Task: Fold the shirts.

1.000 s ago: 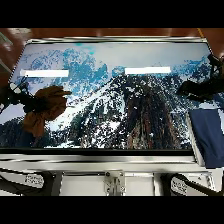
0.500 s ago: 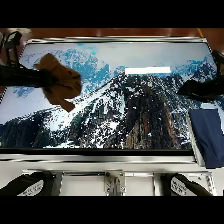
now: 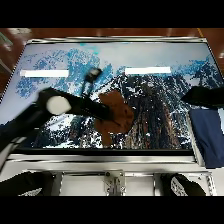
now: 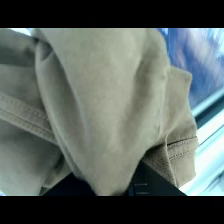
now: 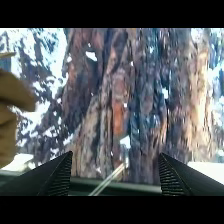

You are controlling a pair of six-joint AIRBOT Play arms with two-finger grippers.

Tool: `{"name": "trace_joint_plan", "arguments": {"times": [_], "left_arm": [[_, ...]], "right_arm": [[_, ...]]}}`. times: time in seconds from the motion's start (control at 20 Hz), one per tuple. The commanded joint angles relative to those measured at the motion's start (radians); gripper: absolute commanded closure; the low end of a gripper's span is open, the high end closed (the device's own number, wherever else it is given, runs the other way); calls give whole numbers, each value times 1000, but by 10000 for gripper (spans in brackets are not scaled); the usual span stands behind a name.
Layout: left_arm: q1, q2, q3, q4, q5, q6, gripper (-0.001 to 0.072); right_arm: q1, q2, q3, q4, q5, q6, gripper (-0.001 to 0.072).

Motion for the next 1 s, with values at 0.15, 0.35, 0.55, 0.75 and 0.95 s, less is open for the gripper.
{"name": "trace_joint_plan", "arguments": {"times": [0.15, 0.35, 0.55, 0.75, 0.95], "left_arm": [[-109, -314, -28, -156, -3, -41, 96], [96, -223, -29, -115, -197, 39, -3], [321, -97, -77, -115, -312, 58, -3], [350, -49, -324, -186, -257, 58, -3], [317, -68, -488, -436, 23, 118, -3]], "right_arm": [[0, 13, -351, 72, -188, -2, 61], [-1, -32, -407, 114, -291, -44, 59], [0, -152, -408, 178, -294, -100, 51], [0, -289, -408, 319, -294, -180, 51], [0, -368, -408, 351, -294, -192, 51]]}}
